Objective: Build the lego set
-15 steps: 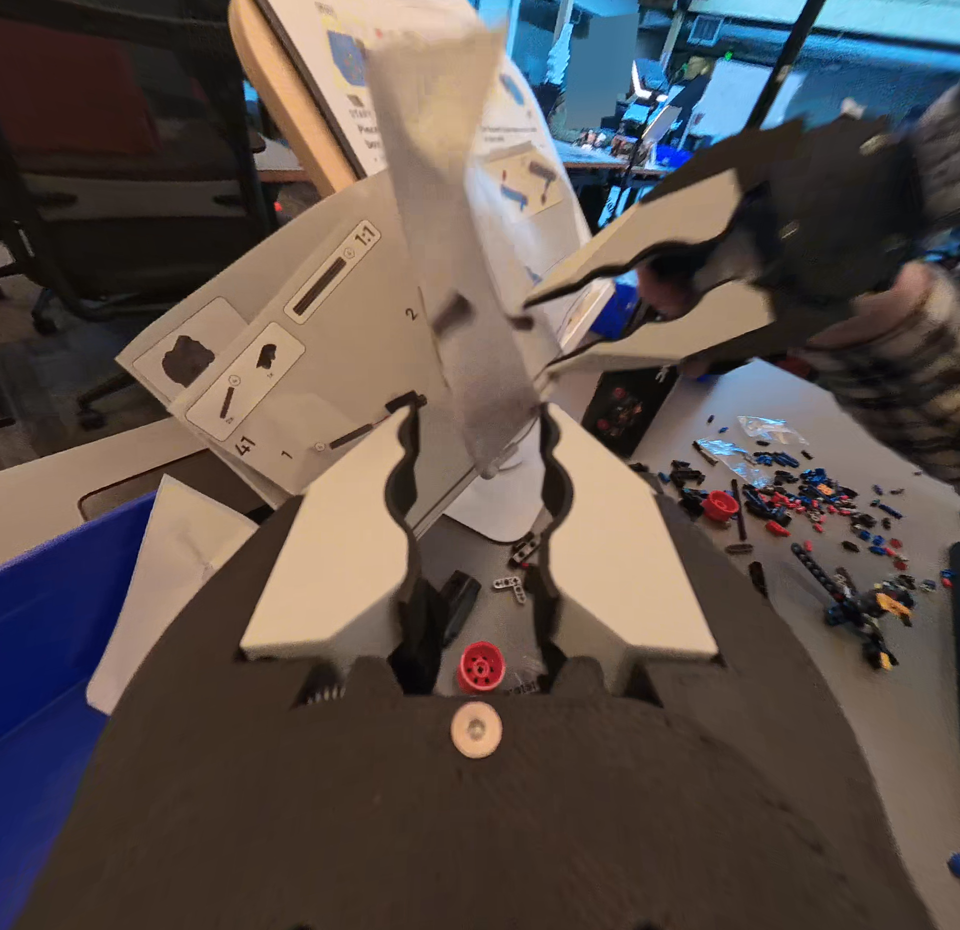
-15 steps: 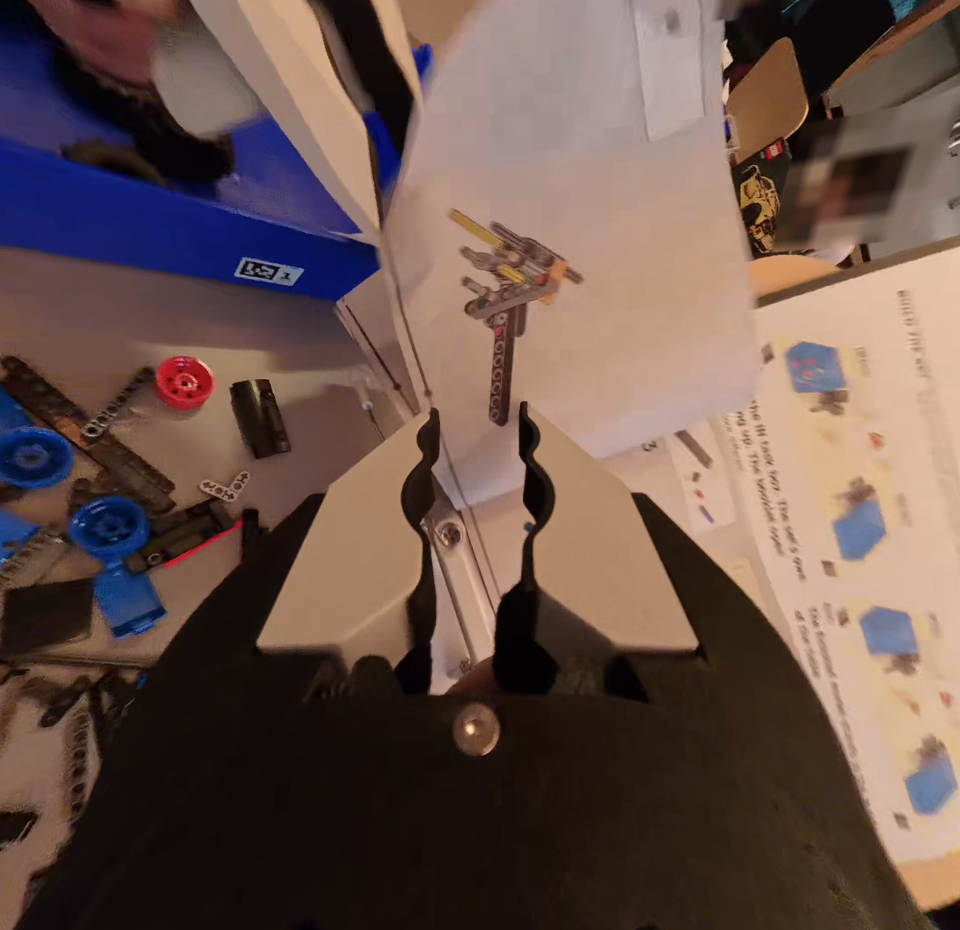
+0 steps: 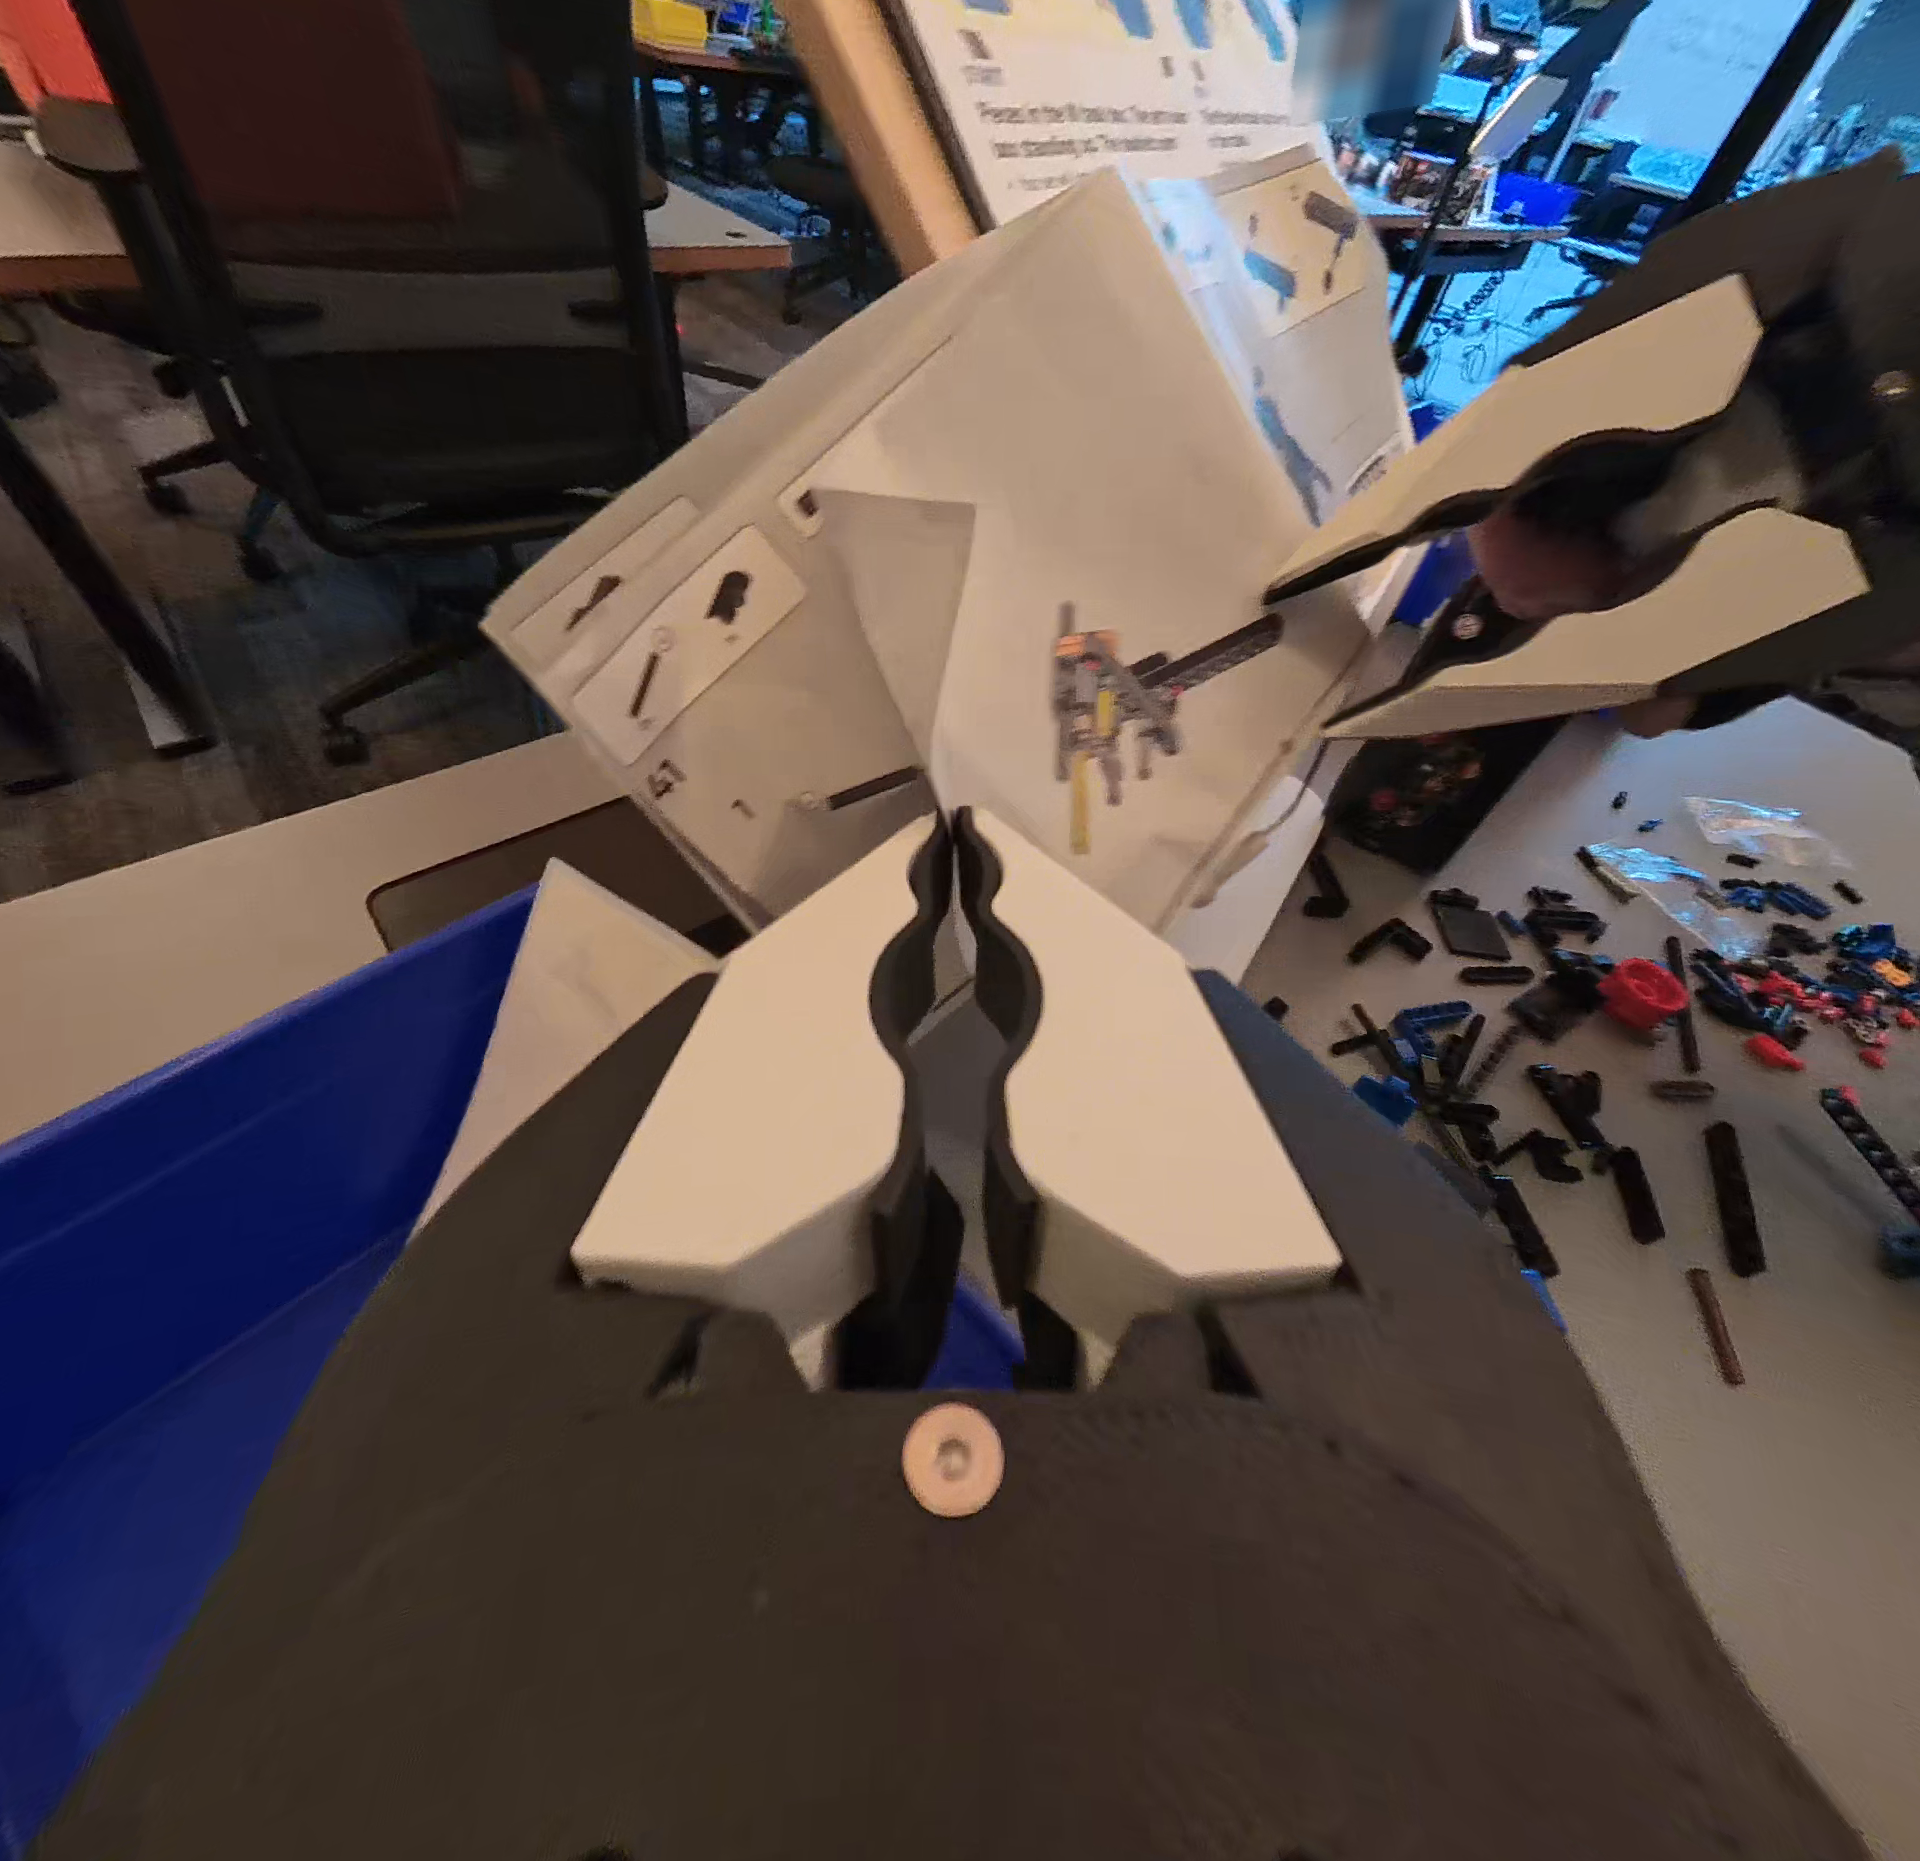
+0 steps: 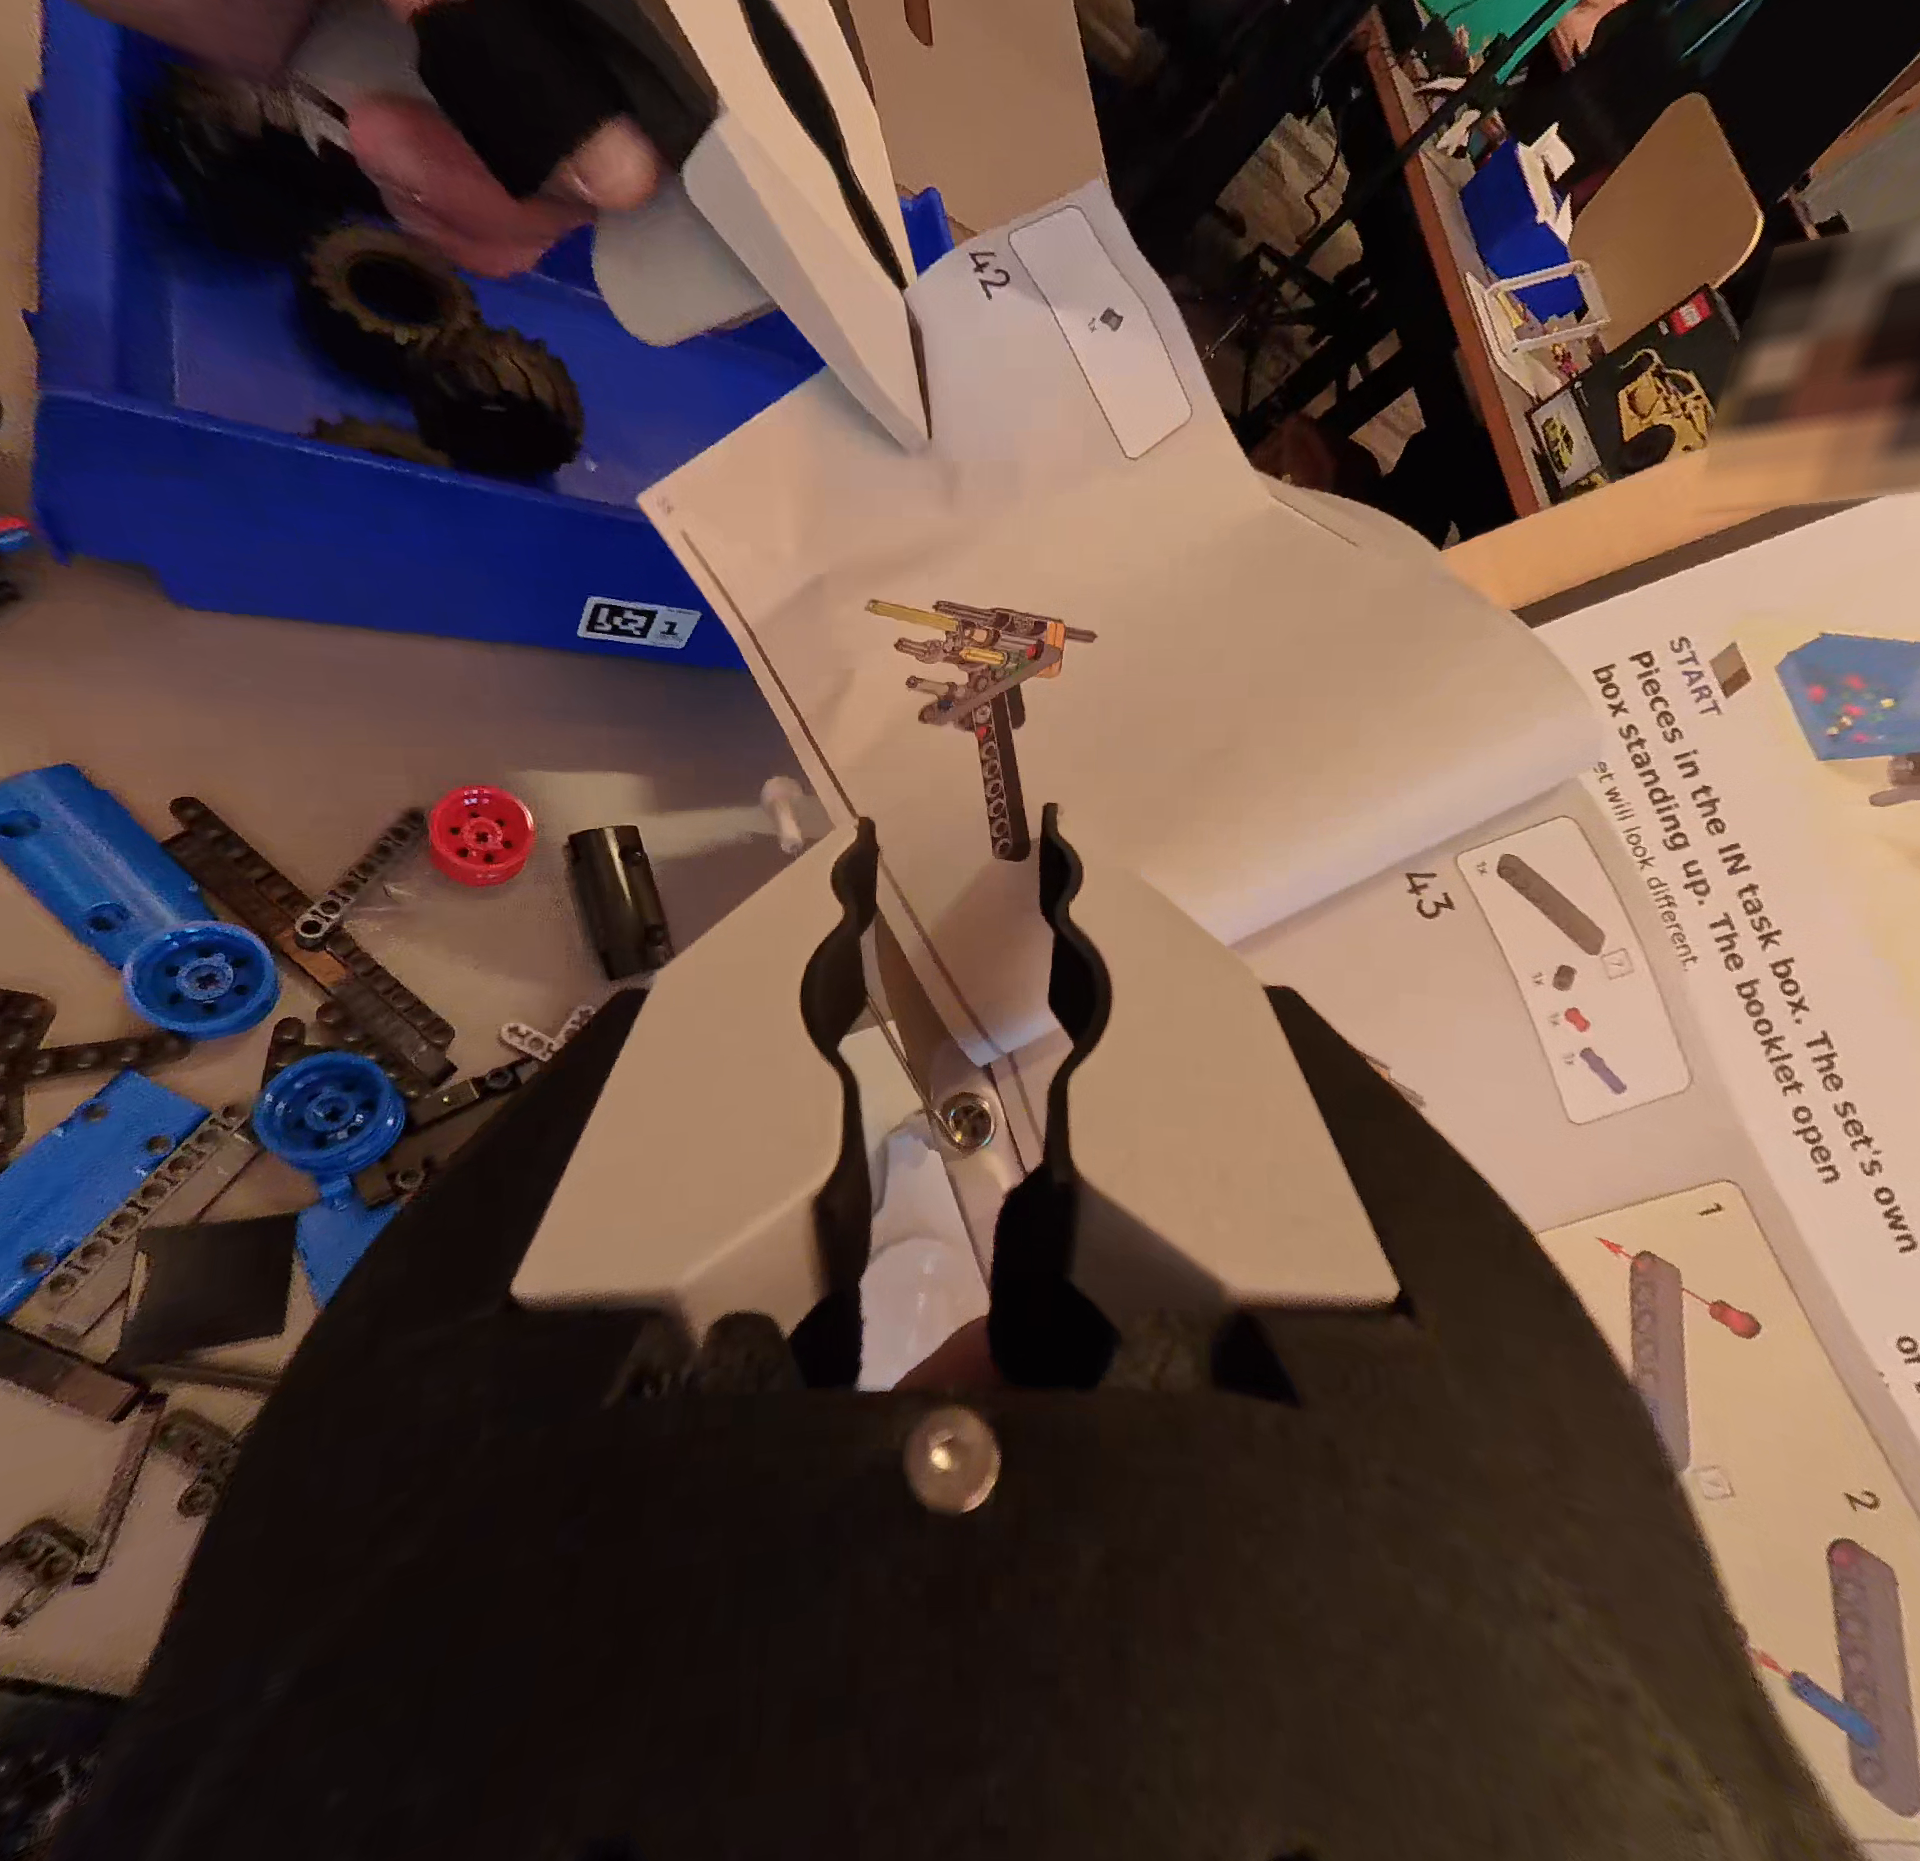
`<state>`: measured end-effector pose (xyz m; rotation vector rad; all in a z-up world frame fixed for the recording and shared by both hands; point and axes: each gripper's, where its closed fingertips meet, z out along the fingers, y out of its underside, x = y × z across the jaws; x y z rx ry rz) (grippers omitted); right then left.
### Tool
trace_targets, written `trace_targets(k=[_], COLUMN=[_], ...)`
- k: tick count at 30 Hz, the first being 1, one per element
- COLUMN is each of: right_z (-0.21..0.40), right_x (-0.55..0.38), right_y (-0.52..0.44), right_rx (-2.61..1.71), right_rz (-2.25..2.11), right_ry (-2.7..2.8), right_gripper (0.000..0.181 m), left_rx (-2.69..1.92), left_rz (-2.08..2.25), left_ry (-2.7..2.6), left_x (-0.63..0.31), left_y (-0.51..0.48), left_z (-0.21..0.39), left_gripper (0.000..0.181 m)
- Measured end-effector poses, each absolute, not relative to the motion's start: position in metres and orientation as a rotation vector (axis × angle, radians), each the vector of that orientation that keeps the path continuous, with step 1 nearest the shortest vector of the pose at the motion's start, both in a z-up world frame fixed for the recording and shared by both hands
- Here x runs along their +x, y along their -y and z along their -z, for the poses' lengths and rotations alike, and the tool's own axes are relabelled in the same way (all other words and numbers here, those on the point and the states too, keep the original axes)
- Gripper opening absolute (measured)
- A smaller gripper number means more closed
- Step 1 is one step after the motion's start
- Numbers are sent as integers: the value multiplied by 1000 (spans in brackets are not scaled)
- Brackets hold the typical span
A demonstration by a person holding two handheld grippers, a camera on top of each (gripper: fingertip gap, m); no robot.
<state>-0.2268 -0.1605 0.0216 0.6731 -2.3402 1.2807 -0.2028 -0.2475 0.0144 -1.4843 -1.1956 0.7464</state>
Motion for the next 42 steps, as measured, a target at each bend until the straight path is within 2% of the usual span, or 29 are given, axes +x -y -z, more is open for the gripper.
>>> trace_targets(k=[5, 8, 10, 11, 13, 25, 31, 36, 42], right_z=[-21, -7, 12, 18, 18, -6, -10, -4, -5], right_x=[-220, -202, -209, -215, -223, -218, -221, -228, -226], right_y=[154, 145, 143, 145, 149, 150, 153, 159, 157], right_rx=[728, 921, 966, 965, 950, 875, 686, 517, 537], right_rz=[-1263, -1123, -944, -891, -862, -1255, -1410, -1367, -1308], right_ry=[2317, 2233, 2209, 2176, 2094, 2136, 2245, 2335, 2308], right_gripper=[35, 27, 28, 25, 0, 0, 0, 0, 0], left_rx=[-1404, -1412, -1424, -1423, -1416, -1415, -1392, -1365, -1351], left_rz=[-729, -727, -739, -735, -734, -734, -717, -679, -683], left_ry=[1212, 1197, 1200, 1200, 1203, 1247, 1247, 1267, 1226], left_x=[-207, -208, -210, -211, -212, -227, -228, -225, -221], left_y=[266, 268, 270, 270, 271, 278, 280, 287, 287], left_z=[-13, -13, -11, -10, -9, 7, 10, 17, 11], left_gripper=[0, 0, 0, 0, 0, 0, 0, 8, 0])
